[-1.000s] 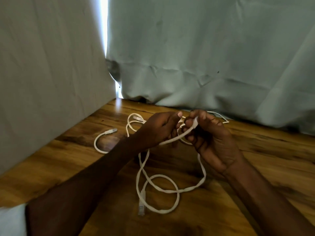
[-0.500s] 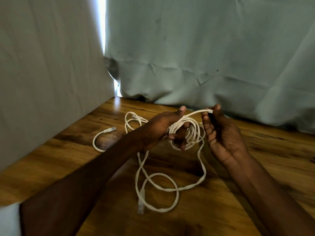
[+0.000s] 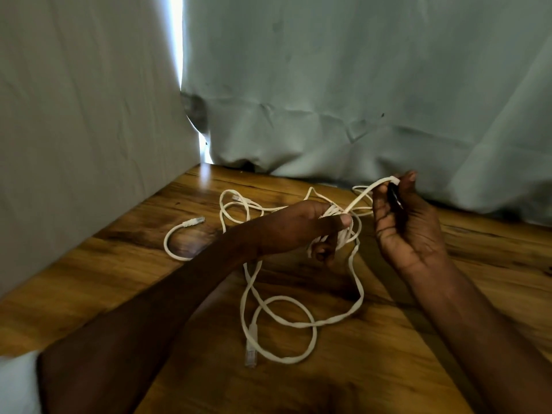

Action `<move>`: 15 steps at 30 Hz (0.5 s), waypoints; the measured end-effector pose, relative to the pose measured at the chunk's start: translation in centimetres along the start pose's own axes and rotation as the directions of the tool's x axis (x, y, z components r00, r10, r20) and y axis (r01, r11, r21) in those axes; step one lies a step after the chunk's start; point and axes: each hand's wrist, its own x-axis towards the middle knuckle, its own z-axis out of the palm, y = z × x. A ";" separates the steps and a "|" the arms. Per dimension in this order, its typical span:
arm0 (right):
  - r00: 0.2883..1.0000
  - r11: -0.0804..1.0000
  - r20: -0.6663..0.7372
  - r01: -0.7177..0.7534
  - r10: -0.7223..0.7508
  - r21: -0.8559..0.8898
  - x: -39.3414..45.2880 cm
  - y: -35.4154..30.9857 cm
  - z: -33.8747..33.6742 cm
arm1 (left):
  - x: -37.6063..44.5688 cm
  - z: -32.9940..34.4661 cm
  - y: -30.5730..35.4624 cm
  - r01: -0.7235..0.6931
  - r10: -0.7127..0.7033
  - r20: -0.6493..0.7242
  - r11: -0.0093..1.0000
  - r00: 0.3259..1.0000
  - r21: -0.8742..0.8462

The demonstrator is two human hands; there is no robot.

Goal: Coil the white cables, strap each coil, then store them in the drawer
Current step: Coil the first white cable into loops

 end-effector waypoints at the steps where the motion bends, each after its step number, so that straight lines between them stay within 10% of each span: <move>1: 1.000 1.000 0.003 -0.013 0.013 -0.002 0.1 0.0 -0.1 | 0.0 0.0 0.0 -0.017 0.017 0.002 1.000 1.000 -0.023; 9: 0.995 0.653 0.083 0.101 -0.059 -0.751 -0.3 1.5 -1.1 | -0.1 -1.0 0.6 -0.108 0.061 -0.114 0.882 0.992 -0.458; 15: 0.916 0.403 0.358 0.402 -0.183 -0.822 -1.4 2.0 -0.8 | 0.4 -1.7 -0.6 -0.118 0.074 -0.100 0.814 0.992 -0.569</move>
